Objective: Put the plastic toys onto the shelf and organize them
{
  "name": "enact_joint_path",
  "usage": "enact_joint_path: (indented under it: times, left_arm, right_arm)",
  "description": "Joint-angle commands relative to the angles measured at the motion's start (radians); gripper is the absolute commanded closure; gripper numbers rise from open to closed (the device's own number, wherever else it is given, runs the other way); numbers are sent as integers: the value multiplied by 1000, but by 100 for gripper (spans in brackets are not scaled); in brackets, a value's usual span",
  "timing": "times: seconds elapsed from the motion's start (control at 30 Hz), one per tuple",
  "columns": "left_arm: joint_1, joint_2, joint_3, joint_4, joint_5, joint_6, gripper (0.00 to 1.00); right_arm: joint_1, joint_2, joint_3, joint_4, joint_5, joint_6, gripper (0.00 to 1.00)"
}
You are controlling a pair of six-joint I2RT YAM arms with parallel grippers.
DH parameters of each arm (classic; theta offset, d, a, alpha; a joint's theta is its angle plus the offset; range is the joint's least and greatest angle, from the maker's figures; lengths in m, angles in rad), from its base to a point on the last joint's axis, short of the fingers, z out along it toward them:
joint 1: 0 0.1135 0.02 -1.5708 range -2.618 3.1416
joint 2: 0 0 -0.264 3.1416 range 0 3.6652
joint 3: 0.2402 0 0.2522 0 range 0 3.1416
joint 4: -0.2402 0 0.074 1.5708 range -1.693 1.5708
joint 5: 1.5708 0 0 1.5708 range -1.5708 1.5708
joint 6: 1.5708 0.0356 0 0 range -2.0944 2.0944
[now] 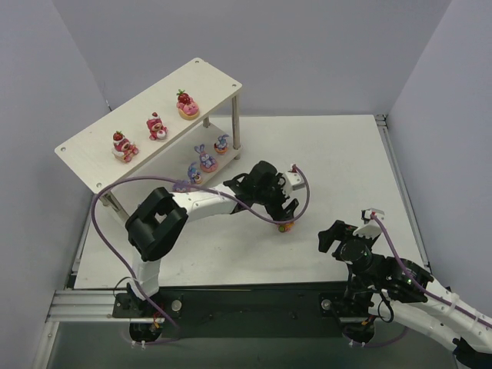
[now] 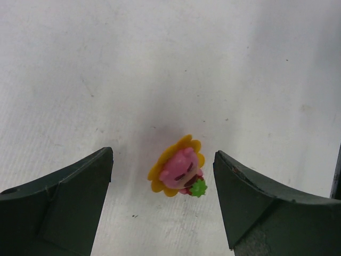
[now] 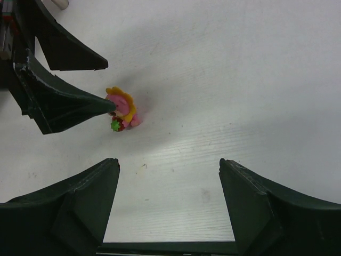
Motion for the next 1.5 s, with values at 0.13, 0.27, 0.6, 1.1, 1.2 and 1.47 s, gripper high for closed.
enact_joint_path:
  times: [0.13,0.27,0.6,1.1,1.2,1.47]
  left_arm:
    - [82,-2,7,40,225,13,14]
    - [100,7,13,27,279,18,14]
    - [108,73,62,-66,371,67,15]
    - [114,118,76,-86,432,71,34]
    - [114,121,79,-83,426,67,35]
    - [115,142,91,-45,388,36,31]
  right_arm:
    - [-5,-3,19,-25,30,-17,23]
    - [-6,7,21,-25,35,-14,23]
    - [-5,18,21,-25,41,-9,23]
    - [-6,23,18,-25,55,-14,23]
    - [-5,21,16,-26,55,-15,23]
    - [-5,4,8,-31,59,-14,23]
